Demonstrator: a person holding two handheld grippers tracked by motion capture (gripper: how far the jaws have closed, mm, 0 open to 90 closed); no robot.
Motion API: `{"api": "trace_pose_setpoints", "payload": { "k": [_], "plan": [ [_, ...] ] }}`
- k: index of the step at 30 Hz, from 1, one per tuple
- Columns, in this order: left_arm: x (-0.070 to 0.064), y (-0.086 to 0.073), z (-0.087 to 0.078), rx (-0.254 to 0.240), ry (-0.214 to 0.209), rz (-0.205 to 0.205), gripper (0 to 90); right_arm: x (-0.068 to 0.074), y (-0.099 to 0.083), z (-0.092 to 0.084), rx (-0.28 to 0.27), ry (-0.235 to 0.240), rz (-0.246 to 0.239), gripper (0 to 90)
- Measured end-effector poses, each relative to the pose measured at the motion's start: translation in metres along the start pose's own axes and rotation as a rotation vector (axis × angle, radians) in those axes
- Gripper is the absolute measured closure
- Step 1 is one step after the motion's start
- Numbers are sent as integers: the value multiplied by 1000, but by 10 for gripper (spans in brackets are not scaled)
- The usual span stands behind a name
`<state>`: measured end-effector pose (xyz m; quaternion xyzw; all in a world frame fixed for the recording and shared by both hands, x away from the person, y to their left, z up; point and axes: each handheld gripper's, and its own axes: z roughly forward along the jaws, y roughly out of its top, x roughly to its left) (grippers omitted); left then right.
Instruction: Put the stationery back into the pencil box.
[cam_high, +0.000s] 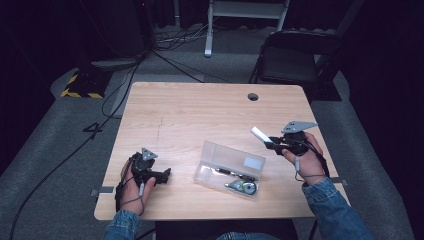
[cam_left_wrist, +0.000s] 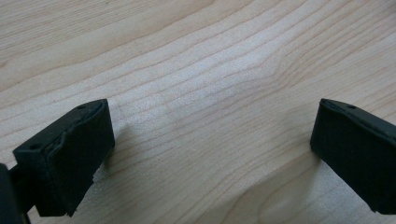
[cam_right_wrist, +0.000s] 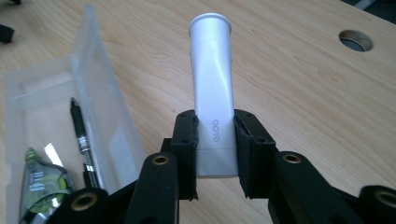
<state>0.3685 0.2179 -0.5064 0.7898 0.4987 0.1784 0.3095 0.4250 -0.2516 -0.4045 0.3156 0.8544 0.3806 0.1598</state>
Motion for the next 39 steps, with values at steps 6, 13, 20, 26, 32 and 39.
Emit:
{"api": "trace_pose_setpoints", "payload": {
  "k": [6,13,20,26,32,39],
  "plan": [
    [0,0,0,0,0,1,2,14,7,2,2,47,-43,713],
    [0,0,0,0,0,0,2,29,14,7,9,100,-94,713],
    [0,0,0,0,0,-1,2,44,17,10,20,136,-133,712],
    [0,0,0,0,0,0,2,54,18,14,25,169,-179,713],
    [0,0,0,1,-2,0,2,65,17,20,45,197,-211,713],
    [0,0,0,1,-2,0,2,76,16,29,75,228,-243,712]
  ]
}}
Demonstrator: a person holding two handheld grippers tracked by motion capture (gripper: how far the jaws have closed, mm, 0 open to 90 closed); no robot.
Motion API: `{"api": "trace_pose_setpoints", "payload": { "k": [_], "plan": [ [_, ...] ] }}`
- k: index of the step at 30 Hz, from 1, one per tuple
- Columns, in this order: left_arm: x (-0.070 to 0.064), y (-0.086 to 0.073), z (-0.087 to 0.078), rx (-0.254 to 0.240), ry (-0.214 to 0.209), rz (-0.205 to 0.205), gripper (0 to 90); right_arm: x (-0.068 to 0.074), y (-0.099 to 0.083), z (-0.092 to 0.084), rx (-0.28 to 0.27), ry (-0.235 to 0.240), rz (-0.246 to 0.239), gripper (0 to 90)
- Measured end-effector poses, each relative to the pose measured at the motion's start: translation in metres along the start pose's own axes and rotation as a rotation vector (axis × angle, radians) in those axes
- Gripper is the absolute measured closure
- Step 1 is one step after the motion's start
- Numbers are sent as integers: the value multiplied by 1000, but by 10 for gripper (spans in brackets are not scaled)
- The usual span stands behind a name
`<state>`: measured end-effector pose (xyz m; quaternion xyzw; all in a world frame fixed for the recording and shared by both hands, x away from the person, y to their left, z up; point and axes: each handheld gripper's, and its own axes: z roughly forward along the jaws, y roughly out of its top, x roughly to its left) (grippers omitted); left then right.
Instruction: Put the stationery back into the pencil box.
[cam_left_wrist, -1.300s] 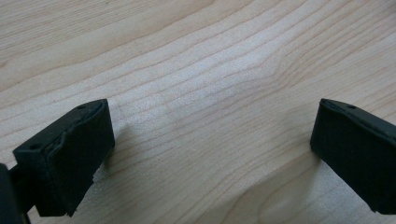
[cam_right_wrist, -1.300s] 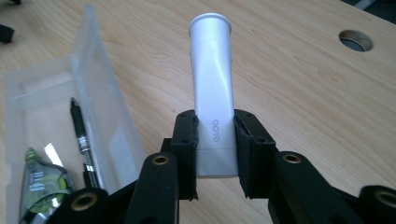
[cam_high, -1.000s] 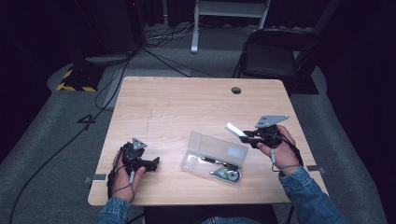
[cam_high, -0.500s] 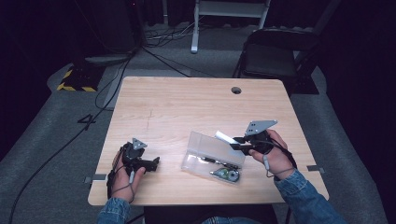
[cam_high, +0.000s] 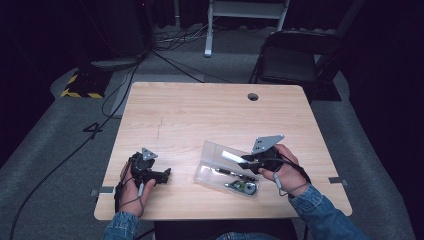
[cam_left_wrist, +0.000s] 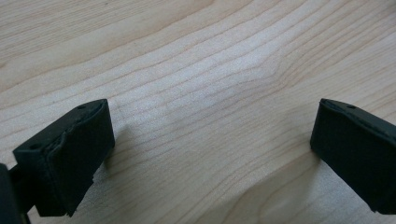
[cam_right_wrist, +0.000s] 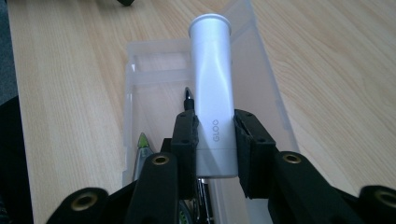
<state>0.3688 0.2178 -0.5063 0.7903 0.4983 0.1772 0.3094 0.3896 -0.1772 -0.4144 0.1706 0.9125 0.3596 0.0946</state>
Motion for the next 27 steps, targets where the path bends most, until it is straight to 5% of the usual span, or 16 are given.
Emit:
{"api": "trace_pose_setpoints", "payload": {
  "k": [27],
  "plan": [
    [0,0,0,0,0,0,2,22,1,39,97,110,-84,712]
  ]
}}
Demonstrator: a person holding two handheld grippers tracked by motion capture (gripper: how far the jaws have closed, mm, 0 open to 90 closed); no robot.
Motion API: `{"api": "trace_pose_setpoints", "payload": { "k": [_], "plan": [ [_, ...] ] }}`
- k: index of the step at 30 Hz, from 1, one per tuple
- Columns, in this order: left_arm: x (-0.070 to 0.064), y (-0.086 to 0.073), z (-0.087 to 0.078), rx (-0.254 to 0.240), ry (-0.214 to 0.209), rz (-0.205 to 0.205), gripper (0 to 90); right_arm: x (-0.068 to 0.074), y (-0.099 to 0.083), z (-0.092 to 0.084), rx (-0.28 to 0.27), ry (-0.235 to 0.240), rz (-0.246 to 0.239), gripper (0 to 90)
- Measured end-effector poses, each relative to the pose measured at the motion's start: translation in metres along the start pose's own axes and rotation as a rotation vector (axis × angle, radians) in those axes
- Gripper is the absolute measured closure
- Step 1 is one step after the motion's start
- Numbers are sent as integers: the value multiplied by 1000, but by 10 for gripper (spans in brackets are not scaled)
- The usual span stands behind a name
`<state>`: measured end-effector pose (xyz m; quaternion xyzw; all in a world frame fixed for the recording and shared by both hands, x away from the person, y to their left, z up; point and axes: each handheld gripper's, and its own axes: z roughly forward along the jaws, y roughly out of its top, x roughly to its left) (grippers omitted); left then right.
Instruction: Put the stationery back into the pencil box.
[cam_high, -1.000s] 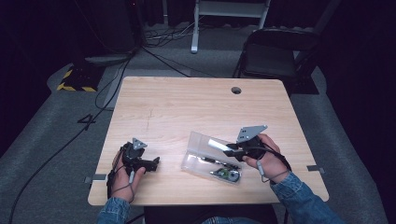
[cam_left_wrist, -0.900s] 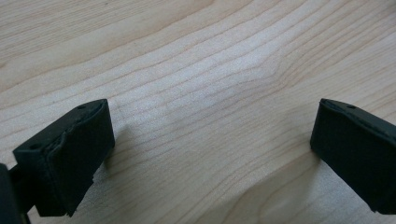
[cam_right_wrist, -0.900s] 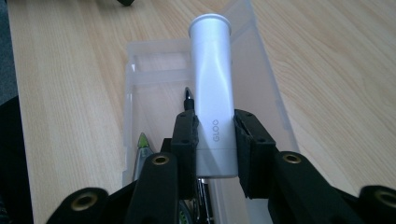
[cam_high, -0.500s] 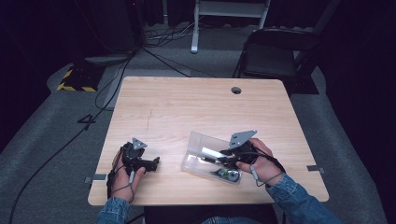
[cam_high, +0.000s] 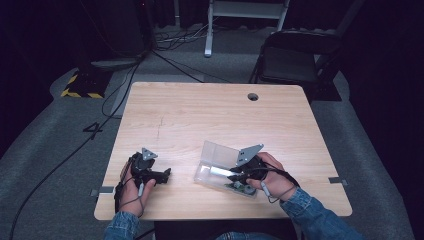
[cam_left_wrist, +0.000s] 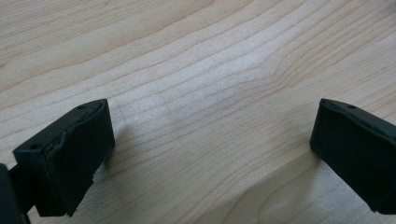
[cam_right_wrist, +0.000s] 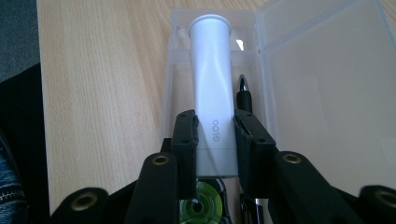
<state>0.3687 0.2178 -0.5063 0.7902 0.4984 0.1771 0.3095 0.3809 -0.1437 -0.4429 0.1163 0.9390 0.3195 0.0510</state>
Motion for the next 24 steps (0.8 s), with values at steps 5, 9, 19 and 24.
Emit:
{"api": "trace_pose_setpoints", "payload": {
  "k": [5,9,19,24],
  "plan": [
    [0,0,0,0,0,0,2,-1,-1,6,19,13,-9,712],
    [0,0,0,0,0,0,2,-1,-2,10,32,16,-4,712],
    [0,0,0,0,0,0,2,-3,-3,19,48,28,-12,712],
    [0,0,0,0,0,0,2,-5,-3,21,49,29,-5,712]
  ]
}}
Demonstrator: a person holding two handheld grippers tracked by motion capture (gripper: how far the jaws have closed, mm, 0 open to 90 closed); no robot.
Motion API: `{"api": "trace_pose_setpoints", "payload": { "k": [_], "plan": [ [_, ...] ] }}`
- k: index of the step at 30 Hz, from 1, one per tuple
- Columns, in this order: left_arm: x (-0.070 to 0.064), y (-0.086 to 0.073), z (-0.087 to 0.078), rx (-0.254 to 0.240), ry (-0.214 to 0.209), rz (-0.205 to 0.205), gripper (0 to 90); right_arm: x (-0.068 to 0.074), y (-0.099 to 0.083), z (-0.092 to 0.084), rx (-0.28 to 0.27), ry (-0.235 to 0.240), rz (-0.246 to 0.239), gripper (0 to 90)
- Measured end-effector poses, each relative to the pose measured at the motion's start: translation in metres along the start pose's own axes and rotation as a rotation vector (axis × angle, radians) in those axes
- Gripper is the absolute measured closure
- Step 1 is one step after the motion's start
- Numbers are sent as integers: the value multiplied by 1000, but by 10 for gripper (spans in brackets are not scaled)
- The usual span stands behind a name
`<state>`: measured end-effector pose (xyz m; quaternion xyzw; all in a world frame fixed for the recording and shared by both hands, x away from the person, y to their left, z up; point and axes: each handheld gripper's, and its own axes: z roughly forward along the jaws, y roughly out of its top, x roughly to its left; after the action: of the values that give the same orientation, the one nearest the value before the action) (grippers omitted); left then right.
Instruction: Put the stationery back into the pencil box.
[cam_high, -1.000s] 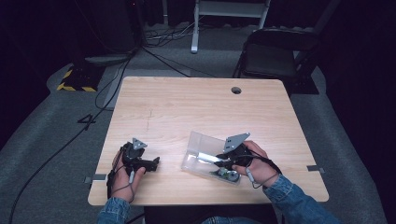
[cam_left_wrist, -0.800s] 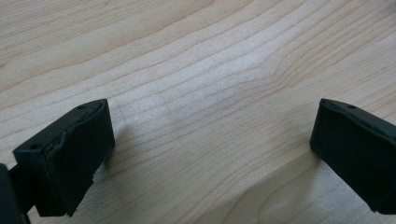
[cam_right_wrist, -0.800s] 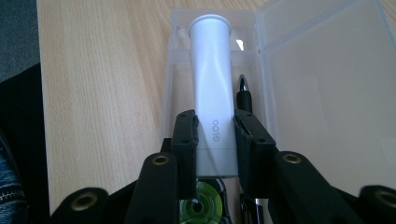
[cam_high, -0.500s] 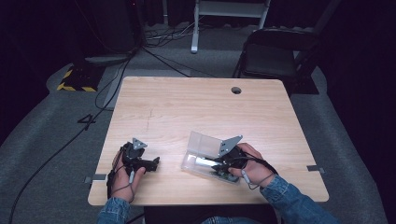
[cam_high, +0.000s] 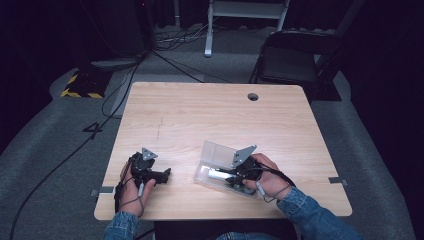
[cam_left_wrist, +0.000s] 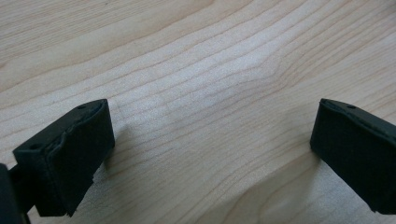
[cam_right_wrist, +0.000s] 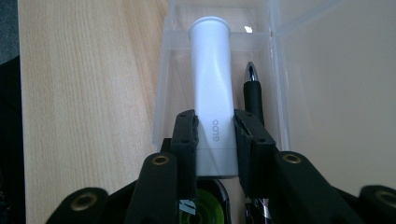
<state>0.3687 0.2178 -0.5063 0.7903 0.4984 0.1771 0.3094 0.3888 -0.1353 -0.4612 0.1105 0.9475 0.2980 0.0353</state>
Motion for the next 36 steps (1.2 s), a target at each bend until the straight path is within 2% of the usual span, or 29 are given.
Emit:
{"api": "trace_pose_setpoints", "payload": {
  "k": [12,19,23,31,36],
  "plan": [
    [0,0,0,0,0,0,2,-4,-2,5,-13,-7,27,711],
    [0,0,0,0,0,0,2,-5,-3,6,-13,-22,22,710],
    [0,0,0,0,0,0,2,-6,-4,8,-11,-46,22,705],
    [0,0,0,-1,-2,3,2,-5,-4,8,-18,-47,29,702],
    [0,0,0,-1,-2,3,2,-5,-3,6,-29,-49,32,656]
  ]
}}
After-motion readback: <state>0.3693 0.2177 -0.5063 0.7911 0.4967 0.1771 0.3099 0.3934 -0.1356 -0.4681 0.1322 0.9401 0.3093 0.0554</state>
